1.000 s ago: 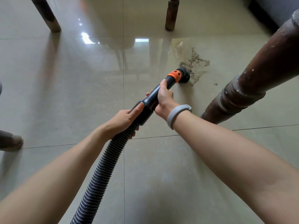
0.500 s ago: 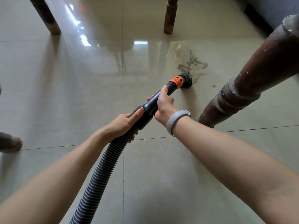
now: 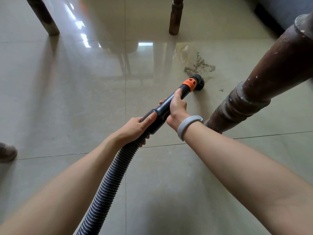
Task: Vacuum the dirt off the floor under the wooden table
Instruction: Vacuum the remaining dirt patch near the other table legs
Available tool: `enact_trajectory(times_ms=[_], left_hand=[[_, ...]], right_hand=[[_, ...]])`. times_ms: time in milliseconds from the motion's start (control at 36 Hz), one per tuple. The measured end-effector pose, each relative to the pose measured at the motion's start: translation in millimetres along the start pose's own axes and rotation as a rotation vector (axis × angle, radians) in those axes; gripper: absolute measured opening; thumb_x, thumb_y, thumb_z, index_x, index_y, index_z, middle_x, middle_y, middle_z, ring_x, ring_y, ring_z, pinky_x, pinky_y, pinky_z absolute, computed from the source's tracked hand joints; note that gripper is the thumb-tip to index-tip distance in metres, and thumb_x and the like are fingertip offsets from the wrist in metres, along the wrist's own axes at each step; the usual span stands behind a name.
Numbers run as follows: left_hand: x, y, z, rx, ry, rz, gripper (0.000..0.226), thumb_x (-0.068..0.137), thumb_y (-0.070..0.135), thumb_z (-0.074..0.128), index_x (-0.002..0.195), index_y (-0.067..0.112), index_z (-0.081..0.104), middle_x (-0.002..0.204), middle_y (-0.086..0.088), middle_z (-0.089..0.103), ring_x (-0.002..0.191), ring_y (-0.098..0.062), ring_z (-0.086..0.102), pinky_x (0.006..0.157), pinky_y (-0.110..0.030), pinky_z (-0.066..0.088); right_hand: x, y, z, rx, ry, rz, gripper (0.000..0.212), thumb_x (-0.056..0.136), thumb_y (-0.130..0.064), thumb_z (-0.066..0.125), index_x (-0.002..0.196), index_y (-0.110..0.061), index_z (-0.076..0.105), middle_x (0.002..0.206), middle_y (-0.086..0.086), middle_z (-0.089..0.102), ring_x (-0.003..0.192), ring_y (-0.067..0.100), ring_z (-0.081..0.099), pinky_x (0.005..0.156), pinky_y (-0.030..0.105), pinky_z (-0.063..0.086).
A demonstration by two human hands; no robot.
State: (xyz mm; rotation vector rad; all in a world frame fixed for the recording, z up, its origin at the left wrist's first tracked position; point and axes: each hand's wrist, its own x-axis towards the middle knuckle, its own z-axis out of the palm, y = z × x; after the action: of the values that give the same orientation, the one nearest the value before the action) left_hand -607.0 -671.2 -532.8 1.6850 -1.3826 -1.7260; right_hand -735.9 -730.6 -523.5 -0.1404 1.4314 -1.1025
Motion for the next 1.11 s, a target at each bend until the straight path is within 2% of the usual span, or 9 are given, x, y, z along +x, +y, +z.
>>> enact_trajectory(times_ms=[56, 167, 333, 472, 528, 611, 722, 833, 1111], left_hand=[[2, -1, 1, -0.002, 0.005, 0.002, 0.055, 0.088, 0.062, 0.043, 0.08, 0.008, 0.056, 0.07, -0.011, 0.056, 0.049, -0.021, 0.053, 0.048, -0.028, 0.047], [4, -5, 4, -0.007, 0.013, 0.004, 0.053, 0.089, 0.06, 0.043, 0.082, 0.009, 0.055, 0.07, -0.01, 0.056, 0.051, -0.022, 0.054, 0.05, -0.03, 0.048], [6, -10, 6, -0.018, 0.037, 0.005, 0.052, 0.089, 0.06, 0.044, 0.085, 0.009, 0.055, 0.073, -0.012, 0.057, 0.052, -0.023, 0.055, 0.052, -0.031, 0.049], [7, -13, 7, -0.027, 0.067, -0.002, 0.047, 0.09, 0.057, 0.044, 0.083, 0.011, 0.053, 0.071, -0.01, 0.057, 0.049, -0.02, 0.054, 0.05, -0.03, 0.049], [8, -14, 7, -0.031, 0.075, -0.002, 0.047, 0.091, 0.057, 0.044, 0.083, 0.011, 0.053, 0.071, -0.01, 0.057, 0.049, -0.019, 0.054, 0.049, -0.028, 0.048], [9, -15, 7, -0.051, 0.079, -0.008, 0.045, 0.09, 0.056, 0.044, 0.085, 0.012, 0.052, 0.073, -0.011, 0.057, 0.05, -0.02, 0.055, 0.049, -0.028, 0.048], [9, -19, 8, -0.071, 0.09, -0.029, 0.043, 0.093, 0.053, 0.043, 0.087, 0.011, 0.051, 0.076, -0.011, 0.057, 0.052, -0.021, 0.055, 0.049, -0.027, 0.048], [14, -21, 7, -0.082, 0.114, -0.038, 0.042, 0.094, 0.052, 0.042, 0.086, 0.012, 0.052, 0.077, -0.008, 0.057, 0.054, -0.019, 0.055, 0.048, -0.023, 0.048], [24, -21, 7, -0.134, 0.137, -0.065, 0.057, 0.09, 0.06, 0.04, 0.098, 0.007, 0.058, 0.084, -0.01, 0.062, 0.065, -0.02, 0.061, 0.061, -0.024, 0.051]], right_hand=[[3, 0, -1, -0.003, -0.011, 0.002, 0.045, 0.098, -0.049, 0.039, 0.112, -0.006, 0.043, 0.08, 0.006, 0.055, 0.063, 0.018, 0.06, 0.073, 0.038, 0.055], [7, 2, -4, -0.02, -0.028, 0.001, 0.055, 0.098, -0.05, 0.038, 0.124, -0.002, 0.045, 0.084, 0.009, 0.057, 0.064, 0.02, 0.06, 0.064, 0.035, 0.055], [12, 4, -4, -0.022, -0.056, -0.012, 0.052, 0.098, -0.049, 0.04, 0.121, -0.002, 0.043, 0.083, 0.01, 0.057, 0.064, 0.021, 0.06, 0.061, 0.034, 0.053], [15, 5, -2, -0.048, -0.082, -0.027, 0.044, 0.098, -0.048, 0.04, 0.107, -0.004, 0.042, 0.075, 0.009, 0.056, 0.062, 0.022, 0.059, 0.069, 0.038, 0.054], [17, 6, -1, -0.06, -0.094, -0.027, 0.046, 0.098, -0.048, 0.04, 0.109, -0.004, 0.043, 0.074, 0.009, 0.056, 0.063, 0.022, 0.059, 0.075, 0.04, 0.054], [21, 8, 1, -0.073, -0.111, -0.026, 0.05, 0.098, -0.049, 0.04, 0.116, -0.002, 0.043, 0.075, 0.008, 0.056, 0.064, 0.021, 0.059, 0.074, 0.04, 0.054], [26, 11, 4, -0.12, -0.119, -0.026, 0.044, 0.098, -0.048, 0.04, 0.111, -0.006, 0.041, 0.079, 0.008, 0.055, 0.065, 0.02, 0.06, 0.078, 0.041, 0.054], [32, 14, 10, -0.16, -0.117, -0.023, 0.046, 0.098, -0.049, 0.041, 0.115, -0.006, 0.041, 0.077, 0.006, 0.056, 0.066, 0.02, 0.06, 0.086, 0.044, 0.054], [49, 4, 24, -0.205, -0.115, -0.03, 0.042, 0.098, -0.047, 0.041, 0.109, -0.006, 0.041, 0.074, 0.006, 0.055, 0.06, 0.02, 0.058, 0.075, 0.04, 0.053]])
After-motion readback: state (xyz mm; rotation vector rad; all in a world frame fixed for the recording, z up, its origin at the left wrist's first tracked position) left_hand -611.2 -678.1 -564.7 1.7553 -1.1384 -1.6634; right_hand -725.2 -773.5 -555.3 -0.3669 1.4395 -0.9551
